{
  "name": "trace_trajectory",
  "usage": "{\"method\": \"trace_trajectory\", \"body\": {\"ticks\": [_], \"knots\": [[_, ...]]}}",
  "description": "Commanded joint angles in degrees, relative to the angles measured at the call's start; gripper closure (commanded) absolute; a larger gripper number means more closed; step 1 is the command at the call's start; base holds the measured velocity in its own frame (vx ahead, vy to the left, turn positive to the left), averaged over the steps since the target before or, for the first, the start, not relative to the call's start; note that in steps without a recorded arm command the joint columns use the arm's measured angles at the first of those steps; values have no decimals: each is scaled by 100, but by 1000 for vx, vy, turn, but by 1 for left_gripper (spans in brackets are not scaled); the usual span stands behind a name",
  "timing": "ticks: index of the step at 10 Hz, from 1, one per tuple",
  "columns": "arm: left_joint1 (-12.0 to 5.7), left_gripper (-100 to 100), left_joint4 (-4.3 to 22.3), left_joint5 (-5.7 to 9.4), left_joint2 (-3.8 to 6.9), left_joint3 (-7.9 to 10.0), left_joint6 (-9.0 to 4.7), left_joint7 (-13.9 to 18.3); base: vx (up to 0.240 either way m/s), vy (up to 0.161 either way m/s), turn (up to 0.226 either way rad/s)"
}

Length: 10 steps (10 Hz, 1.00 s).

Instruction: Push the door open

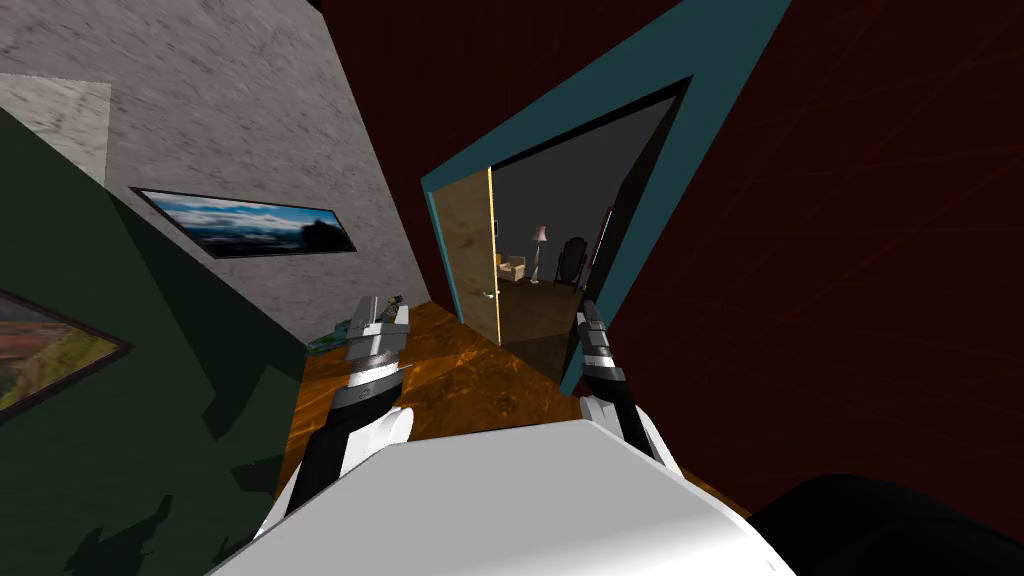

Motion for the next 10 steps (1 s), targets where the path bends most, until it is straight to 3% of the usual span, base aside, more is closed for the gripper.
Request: {"method": "trace_trajectory", "body": {"ticks": [1, 10], "knots": [[-60, -100, 170, 10, 47, 9, -35, 1, 142, 5, -84], [-521, -100, 1471, 83, 302, 80, -305, 7, 68, 72, -132]]}}
